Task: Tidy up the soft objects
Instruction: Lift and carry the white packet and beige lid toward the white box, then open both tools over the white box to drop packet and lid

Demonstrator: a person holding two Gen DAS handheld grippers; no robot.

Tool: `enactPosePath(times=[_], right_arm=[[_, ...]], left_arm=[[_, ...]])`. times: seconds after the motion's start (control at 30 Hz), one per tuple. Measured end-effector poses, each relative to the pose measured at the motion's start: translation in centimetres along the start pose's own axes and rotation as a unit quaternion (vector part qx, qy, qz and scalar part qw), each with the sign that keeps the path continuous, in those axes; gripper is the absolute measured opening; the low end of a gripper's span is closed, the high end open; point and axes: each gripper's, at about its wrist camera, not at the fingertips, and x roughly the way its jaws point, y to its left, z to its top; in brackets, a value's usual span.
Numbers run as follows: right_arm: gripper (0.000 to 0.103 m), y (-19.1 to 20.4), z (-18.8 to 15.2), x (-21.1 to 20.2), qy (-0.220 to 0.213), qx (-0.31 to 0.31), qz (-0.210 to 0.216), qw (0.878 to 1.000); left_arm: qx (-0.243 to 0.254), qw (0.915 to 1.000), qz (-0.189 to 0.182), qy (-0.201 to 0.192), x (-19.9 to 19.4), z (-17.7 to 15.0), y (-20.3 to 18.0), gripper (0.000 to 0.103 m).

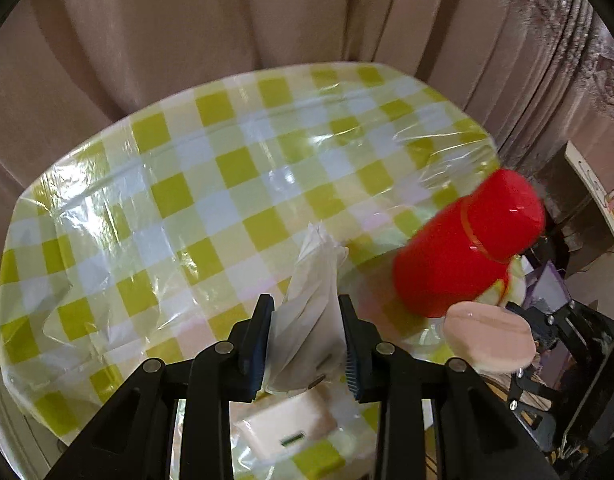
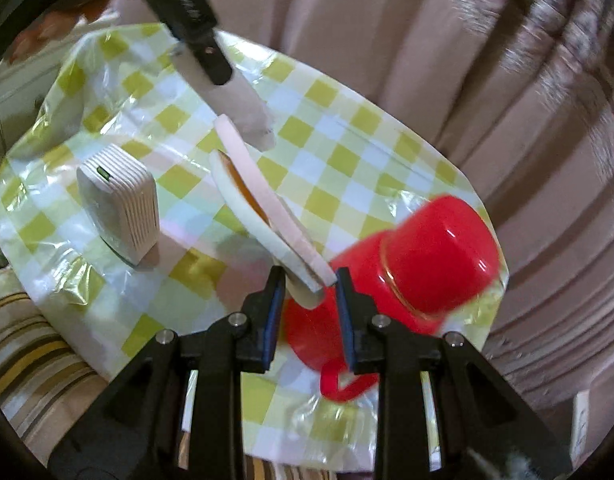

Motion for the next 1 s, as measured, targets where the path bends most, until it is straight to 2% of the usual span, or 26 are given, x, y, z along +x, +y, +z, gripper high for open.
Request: enactPosePath(times=[0.37,0.57,0.67,0.8,1.0], right_arm=[[0.029,-4.7,-5.1,-5.0,0.000,0.095,-0.031,0.995],[0.029,-8.8,-10.7,-7.4,0.027,0.152,-0.080,0.985],[0.030,-11.3,-13.7,-8.5,0.044,0.183,-0.106,0.976],[0.030,-15.0,-18.5,-10.1,0.068,0.233,-0.152,0.958],[0.030,-19.3,-24.6,-11.5,0.101,0.280,-0.192,0.935]], left_arm=[[0.032,0.9980,-0.029,-0.046,-5.7,-3.9,-7.0,0.033],[0.057,0.9918,-0.090,-0.070,-7.1,-6.6,-13.4,0.033],[0.074,0.9857,-0.132,-0.075,-6.5,-7.8,-17.7,0.033],[0.089,0.9771,-0.182,-0.066,-4.2,-8.6,-24.2,0.033],[0.110,0.9688,-0.221,-0.027,0.7,-9.3,-33.3,0.033]])
